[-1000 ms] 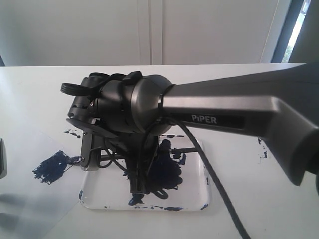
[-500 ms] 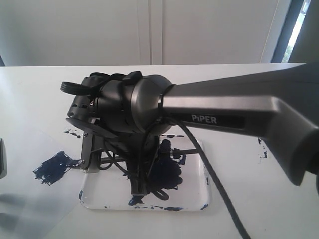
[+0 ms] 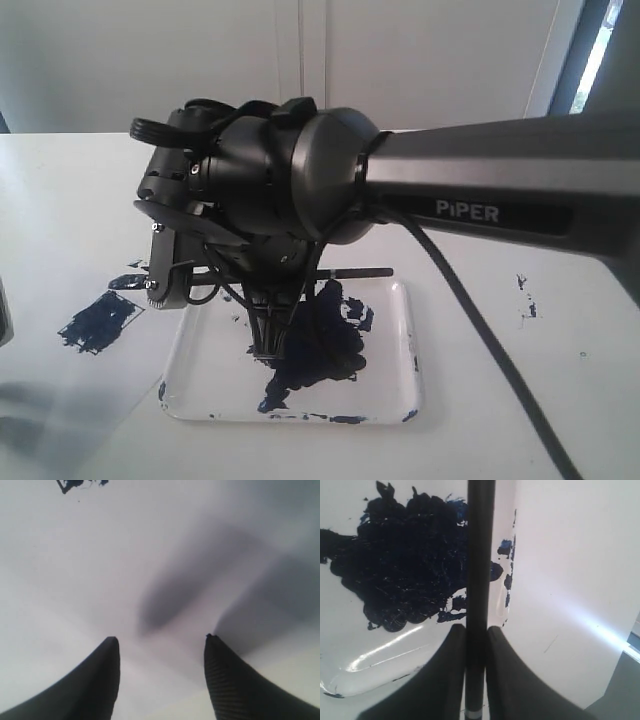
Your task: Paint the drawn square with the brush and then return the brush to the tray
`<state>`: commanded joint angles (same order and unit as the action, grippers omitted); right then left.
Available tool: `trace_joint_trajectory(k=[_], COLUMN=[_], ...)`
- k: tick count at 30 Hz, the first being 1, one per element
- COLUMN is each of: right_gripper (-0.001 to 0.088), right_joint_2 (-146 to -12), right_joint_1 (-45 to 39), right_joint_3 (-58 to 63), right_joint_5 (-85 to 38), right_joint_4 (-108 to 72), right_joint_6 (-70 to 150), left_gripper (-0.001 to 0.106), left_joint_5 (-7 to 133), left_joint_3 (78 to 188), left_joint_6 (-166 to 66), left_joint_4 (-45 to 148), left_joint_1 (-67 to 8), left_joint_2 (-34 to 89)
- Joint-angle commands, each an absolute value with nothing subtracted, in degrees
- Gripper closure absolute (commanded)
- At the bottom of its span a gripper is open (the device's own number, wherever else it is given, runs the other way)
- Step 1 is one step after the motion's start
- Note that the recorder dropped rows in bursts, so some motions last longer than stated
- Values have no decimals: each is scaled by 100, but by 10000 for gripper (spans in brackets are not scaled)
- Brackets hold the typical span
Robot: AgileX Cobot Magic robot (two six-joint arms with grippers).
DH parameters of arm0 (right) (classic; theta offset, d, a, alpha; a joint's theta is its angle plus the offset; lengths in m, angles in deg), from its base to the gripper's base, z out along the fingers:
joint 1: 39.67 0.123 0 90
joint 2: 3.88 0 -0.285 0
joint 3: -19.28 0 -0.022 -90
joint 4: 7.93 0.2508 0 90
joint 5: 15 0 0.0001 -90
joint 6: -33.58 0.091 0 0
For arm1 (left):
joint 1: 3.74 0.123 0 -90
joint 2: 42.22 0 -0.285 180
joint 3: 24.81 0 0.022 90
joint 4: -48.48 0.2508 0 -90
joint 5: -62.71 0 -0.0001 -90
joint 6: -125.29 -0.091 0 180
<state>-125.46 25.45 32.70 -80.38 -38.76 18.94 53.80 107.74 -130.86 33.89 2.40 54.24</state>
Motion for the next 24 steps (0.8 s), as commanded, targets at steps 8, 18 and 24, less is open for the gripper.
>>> trace_joint_trajectory(k=[8,18,24], right_gripper=[868,868,868], right_joint_2=[-12704,-13023,-13117], right_joint_1=[2545,2545,2545], right_joint_3=[3270,3270,3270], right_joint_5=[-7709,-7582,-7488], right_joint_4=[-3922,-4426,-4613], right_joint_6=[1867,1885,2008], left_gripper=[489,489,489], left_joint_5=[5541,5541,5519], left_joint_3=[10774,10774,10774], left_joint_6=[-12948,-12948,-12948], left_joint_4=[3389,3389,3389], left_joint_1=[240,240,240], left_joint_2=[5424,5424,5424])
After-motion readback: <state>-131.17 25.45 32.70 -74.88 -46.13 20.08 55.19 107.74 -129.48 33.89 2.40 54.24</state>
